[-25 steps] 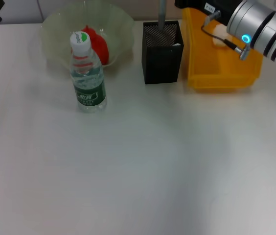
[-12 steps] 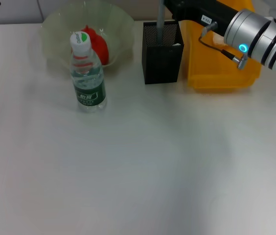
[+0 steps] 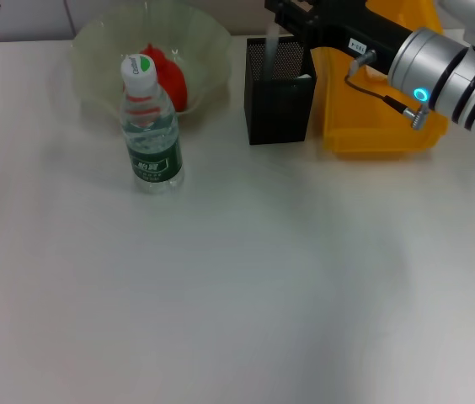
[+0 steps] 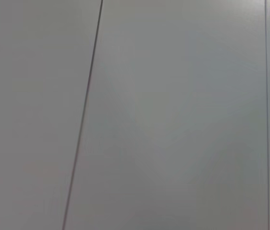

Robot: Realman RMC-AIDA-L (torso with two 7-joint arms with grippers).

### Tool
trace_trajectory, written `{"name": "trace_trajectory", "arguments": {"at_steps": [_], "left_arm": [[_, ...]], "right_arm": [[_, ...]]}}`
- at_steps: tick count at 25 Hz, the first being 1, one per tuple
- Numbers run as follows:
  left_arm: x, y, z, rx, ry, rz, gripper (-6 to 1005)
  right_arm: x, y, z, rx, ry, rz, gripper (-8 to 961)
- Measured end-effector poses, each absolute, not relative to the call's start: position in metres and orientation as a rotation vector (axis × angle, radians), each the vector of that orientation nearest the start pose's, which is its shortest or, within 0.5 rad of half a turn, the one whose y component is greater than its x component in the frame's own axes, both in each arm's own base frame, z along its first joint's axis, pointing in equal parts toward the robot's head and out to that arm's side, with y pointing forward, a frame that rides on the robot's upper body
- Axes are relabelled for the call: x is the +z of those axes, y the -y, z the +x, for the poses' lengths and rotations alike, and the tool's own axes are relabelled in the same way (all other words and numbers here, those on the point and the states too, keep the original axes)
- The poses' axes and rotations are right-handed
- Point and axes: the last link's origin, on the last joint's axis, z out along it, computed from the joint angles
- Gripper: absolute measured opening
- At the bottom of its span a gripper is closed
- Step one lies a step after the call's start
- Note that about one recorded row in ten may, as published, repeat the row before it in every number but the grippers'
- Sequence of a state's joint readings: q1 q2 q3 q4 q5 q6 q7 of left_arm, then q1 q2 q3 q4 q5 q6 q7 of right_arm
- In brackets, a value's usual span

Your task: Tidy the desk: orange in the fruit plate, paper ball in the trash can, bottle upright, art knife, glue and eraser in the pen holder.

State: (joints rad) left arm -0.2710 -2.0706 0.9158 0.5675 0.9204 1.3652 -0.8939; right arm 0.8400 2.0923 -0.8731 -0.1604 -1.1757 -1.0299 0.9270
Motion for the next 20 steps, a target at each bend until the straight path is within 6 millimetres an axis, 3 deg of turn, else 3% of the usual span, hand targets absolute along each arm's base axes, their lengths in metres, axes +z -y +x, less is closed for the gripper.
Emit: {"name": "trace_trajectory", "arguments": {"at_steps": [6,10,12,13,14,15,16,19,20], "left_arm": [[0.066,-0.328,-0.295,-1.117,0.426,-1.822,785],[0.068,-0.333,-0.287,-1.161,0.445,-1.857,785],[0.073,-0.337,-0.279,-1.184,0.455,-1.938,785],[0.077,-0.338,-0.27,-1.189,0.454,-2.043,785],[0.077,-0.338,-0.27,-1.189,0.454,-2.043,785],[0.078,-0.337,-0.265,-1.195,0.446,-2.099,784],[0.08,-0.333,-0.255,-1.199,0.434,-2.245,784],[0.082,-0.329,-0.25,-1.194,0.436,-2.341,784],[0.082,-0.328,-0.248,-1.189,0.44,-2.373,784]], "right_arm": [[-0.027,-0.415,0.192,1.091,-0.54,-2.189,454],[0.016,-0.399,0.192,1.276,-0.488,-2.186,545],[0.025,-0.397,0.191,1.292,-0.475,-2.206,553],[0.039,-0.392,0.186,1.283,-0.469,-2.303,558],[0.039,-0.392,0.186,1.283,-0.469,-2.303,562],[0.048,-0.39,0.179,1.222,-0.489,-2.437,566],[0.05,-0.389,0.175,1.169,-0.507,-2.519,568],[0.049,-0.389,0.168,1.081,-0.535,-2.646,597],[0.042,-0.388,0.16,0.969,-0.56,-2.784,622]]}}
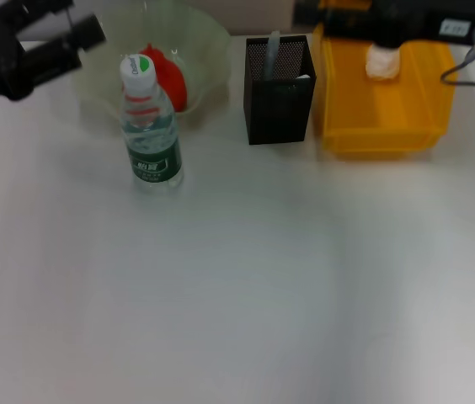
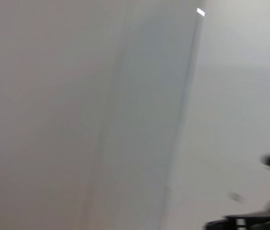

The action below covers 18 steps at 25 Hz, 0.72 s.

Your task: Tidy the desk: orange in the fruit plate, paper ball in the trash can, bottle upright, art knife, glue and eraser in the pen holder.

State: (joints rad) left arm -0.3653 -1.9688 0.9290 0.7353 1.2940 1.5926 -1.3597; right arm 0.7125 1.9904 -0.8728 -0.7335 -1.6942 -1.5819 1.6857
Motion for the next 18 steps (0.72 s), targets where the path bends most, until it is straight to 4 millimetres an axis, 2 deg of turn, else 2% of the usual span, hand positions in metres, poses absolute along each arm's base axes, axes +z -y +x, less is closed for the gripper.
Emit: {"name": "trace_trajectory", "arguments": {"at_steps": [1,4,5,6,8,12,18], "left_arm": [[0.082,-0.325,-0.247,-1.174,0.467,-2.442,784],[0.077,-0.318,-0.246,-1.136,0.522,-2.564,784],[0.07,-0.314,-0.247,-1.116,0.556,-2.622,784],[0.07,-0.314,-0.247,-1.116,0.556,-2.622,784],[0.054,-0.307,-0.25,-1.069,0.633,-2.686,784],[0.043,-0.303,-0.253,-1.04,0.697,-2.717,785],[0.039,-0.301,-0.255,-1.027,0.729,-2.718,785]], "right_arm": [[0.042,-0.388,0.16,0.969,-0.56,-2.784,648],[0.026,-0.382,0.15,0.781,-0.561,-2.975,725],[0.014,-0.379,0.149,0.676,-0.558,-3.045,736],[0.014,-0.379,0.149,0.676,-0.558,-3.045,747],[-0.001,-0.373,0.151,0.556,-0.558,-3.099,769],[-0.005,-0.369,0.157,0.52,-0.577,-3.11,769],[-0.002,-0.366,0.17,0.53,-0.612,-3.081,768]]}}
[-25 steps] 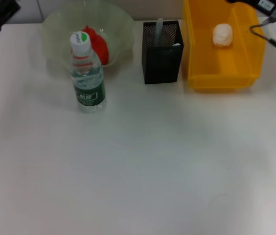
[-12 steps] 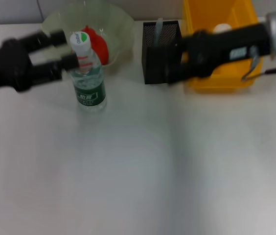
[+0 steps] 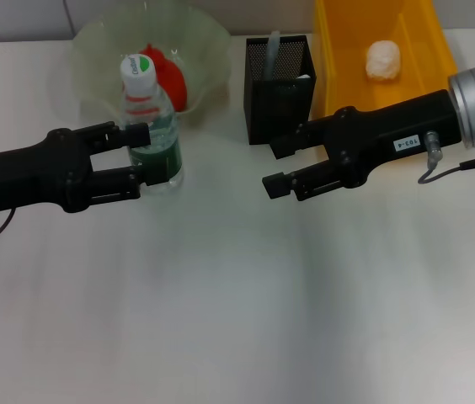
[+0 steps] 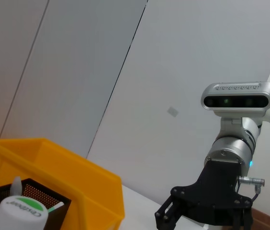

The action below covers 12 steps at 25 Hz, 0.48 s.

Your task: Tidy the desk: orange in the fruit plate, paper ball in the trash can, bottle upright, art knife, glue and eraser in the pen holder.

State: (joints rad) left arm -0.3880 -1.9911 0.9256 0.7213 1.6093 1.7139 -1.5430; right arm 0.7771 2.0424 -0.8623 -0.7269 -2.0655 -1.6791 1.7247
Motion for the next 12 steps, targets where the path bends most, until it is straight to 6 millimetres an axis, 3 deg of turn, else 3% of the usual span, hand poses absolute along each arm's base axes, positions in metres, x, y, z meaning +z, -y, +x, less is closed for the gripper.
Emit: {"name": "trace_trajectory", "arguments": {"at_steps": [12], "left_arm": [[0.0361,-0.3072,-0.2559,-0.984,0.738,-2.714,784]], "right_arm": [[-0.0035,-0.3667,0.1653,0.52,-0.581,-3.097,769]]}}
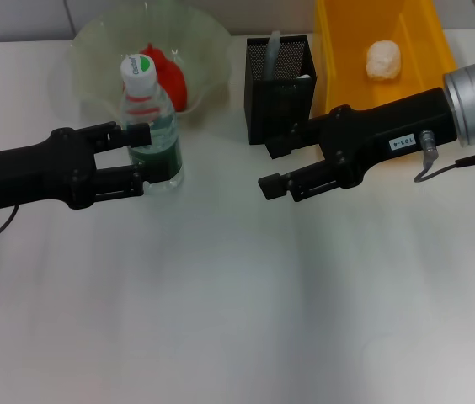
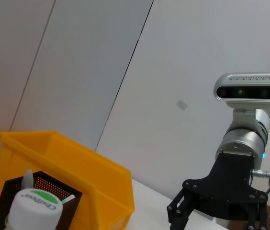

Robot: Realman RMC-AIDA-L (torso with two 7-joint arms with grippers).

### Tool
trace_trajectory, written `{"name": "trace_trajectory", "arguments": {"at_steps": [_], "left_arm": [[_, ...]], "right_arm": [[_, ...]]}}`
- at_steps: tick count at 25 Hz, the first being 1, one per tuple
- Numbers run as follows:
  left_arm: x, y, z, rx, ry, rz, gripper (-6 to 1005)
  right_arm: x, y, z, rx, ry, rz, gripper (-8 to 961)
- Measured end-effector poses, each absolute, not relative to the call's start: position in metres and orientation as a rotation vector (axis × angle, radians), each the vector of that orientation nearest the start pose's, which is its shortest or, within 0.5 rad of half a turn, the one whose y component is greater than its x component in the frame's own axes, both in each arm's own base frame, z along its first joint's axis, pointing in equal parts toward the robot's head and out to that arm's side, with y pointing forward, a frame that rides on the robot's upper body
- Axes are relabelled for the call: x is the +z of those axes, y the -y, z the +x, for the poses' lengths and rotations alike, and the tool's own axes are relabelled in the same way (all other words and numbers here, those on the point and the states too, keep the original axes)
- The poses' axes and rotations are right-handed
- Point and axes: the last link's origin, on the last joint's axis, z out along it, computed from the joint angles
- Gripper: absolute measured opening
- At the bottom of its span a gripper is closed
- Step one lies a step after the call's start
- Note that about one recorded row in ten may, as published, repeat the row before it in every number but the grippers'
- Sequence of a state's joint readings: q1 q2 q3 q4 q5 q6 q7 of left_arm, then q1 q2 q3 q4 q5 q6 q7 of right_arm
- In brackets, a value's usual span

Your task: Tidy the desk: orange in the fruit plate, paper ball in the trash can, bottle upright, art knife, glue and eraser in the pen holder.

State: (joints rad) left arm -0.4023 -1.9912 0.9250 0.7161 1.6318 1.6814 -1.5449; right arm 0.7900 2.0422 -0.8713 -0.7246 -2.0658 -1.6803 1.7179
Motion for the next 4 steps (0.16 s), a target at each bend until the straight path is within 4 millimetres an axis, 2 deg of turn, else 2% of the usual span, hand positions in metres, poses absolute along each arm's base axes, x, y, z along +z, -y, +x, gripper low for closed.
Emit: {"name": "trace_trajectory", "arguments": {"at_steps": [4], "left_arm": [[0.0359,-0.3086,-0.2544,-0.983,0.742,-2.719,784]], "right_arm": [[-0.0031,-0.3677,0.1647,0.519,-0.577,-3.093,769]]}}
